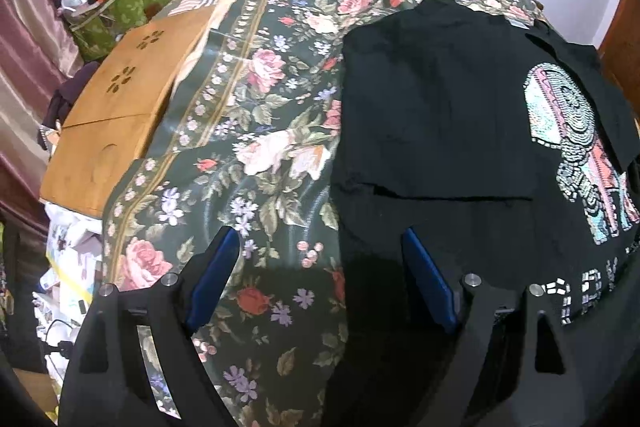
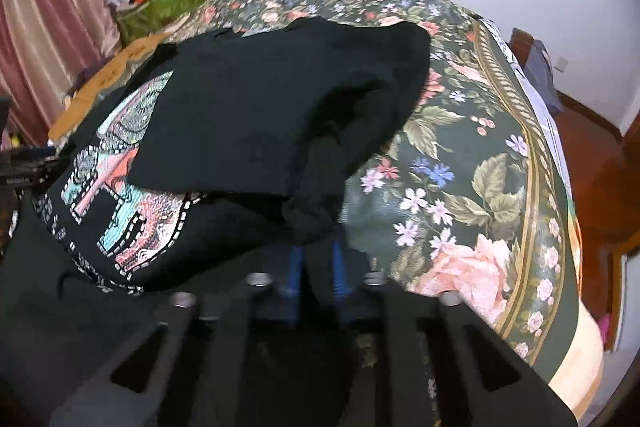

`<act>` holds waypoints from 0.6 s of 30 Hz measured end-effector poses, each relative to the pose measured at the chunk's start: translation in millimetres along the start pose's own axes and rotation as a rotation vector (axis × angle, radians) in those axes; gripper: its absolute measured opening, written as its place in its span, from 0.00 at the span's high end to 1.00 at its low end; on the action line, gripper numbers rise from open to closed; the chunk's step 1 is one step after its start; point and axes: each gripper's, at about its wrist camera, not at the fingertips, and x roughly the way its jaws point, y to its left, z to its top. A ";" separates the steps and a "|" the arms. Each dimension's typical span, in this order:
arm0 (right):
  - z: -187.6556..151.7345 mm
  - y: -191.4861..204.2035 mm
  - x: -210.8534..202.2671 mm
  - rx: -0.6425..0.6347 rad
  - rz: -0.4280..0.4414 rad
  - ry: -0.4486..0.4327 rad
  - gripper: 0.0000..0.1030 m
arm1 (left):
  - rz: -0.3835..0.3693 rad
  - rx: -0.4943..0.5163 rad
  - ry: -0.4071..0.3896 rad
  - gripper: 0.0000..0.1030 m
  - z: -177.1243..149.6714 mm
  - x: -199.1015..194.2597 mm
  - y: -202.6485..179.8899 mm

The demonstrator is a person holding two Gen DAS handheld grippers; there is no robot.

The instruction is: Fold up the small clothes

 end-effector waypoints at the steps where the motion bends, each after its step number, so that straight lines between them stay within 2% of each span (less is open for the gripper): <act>1: -0.4 -4.7 -0.9 -0.001 -0.030 -0.015 0.96 | 0.011 0.001 -0.001 0.19 0.4 0.9 0.5; 3: -2.2 -13.0 -4.4 0.020 -0.064 -0.032 0.97 | 0.023 -0.005 0.000 0.18 2.2 4.3 1.4; 5: -3.4 -23.1 -5.9 0.076 -0.039 -0.024 0.97 | 0.029 -0.021 0.003 0.18 5.7 8.7 1.2; 8: -6.1 -12.5 -11.5 0.027 -0.094 -0.017 0.97 | 0.050 -0.022 0.005 0.18 10.0 11.3 -1.2; 10: -6.9 -12.0 -14.7 0.031 -0.076 0.006 0.96 | 0.051 -0.024 0.017 0.18 9.7 8.3 -0.9; 12: -10.7 -10.8 -24.7 0.047 -0.053 0.013 0.95 | 0.019 -0.019 0.036 0.19 5.5 3.2 -0.1; 14: -16.9 -10.2 -35.8 0.054 -0.018 0.032 0.84 | -0.011 0.005 0.048 0.19 -4.6 -4.6 -1.0; 16: -28.2 -8.1 -47.3 0.066 0.006 0.042 0.49 | -0.008 0.032 0.046 0.19 -15.4 -13.0 -1.9; 18: -39.7 -3.1 -58.9 0.068 0.016 0.027 0.43 | -0.013 0.044 0.052 0.18 -27.3 -20.9 0.1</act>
